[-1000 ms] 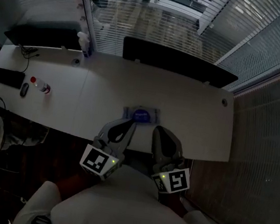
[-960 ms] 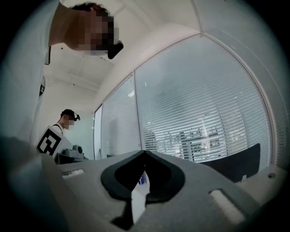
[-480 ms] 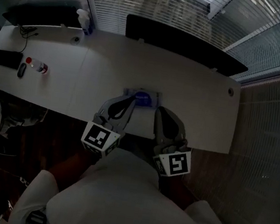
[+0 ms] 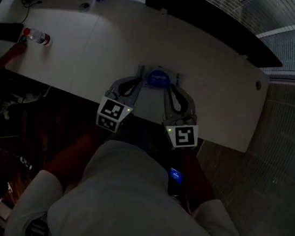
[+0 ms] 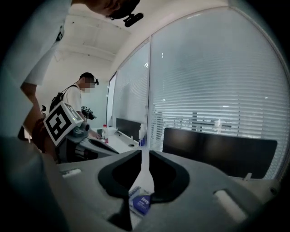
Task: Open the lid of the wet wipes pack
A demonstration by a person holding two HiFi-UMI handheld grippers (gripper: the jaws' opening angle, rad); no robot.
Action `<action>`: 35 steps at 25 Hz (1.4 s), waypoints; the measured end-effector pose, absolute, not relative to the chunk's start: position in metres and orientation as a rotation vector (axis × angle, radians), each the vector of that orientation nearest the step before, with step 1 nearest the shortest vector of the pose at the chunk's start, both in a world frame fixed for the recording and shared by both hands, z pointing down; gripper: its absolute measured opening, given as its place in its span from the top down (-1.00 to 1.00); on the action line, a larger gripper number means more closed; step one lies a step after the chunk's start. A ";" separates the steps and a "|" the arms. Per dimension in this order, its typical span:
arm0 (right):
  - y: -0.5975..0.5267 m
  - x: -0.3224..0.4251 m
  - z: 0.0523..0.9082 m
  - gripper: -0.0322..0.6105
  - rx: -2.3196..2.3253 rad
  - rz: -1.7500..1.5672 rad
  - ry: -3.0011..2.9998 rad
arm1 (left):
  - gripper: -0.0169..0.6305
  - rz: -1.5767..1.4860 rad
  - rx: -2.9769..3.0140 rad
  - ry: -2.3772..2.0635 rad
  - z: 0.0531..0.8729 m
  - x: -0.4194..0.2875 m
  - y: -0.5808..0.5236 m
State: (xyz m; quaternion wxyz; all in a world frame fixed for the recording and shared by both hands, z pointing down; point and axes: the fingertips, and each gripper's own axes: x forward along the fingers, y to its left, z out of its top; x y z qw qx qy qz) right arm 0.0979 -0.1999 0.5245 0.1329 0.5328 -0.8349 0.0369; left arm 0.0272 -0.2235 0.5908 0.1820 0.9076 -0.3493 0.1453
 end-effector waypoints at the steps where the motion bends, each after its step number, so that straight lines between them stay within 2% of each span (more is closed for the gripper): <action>1: -0.202 0.097 0.538 0.74 1.514 0.109 -2.407 | 0.94 0.442 2.548 -0.986 0.606 0.027 -0.224; 16: -0.199 0.097 0.725 0.63 1.090 0.000 -2.158 | 0.94 0.764 2.376 -0.954 0.759 0.040 -0.214; 28: -0.201 0.097 0.772 0.41 0.967 -0.191 -2.064 | 0.94 0.910 2.319 -0.931 0.810 0.048 -0.211; 35: -0.203 0.095 0.774 0.40 0.950 -0.255 -2.022 | 0.94 0.948 2.343 -0.912 0.813 0.049 -0.209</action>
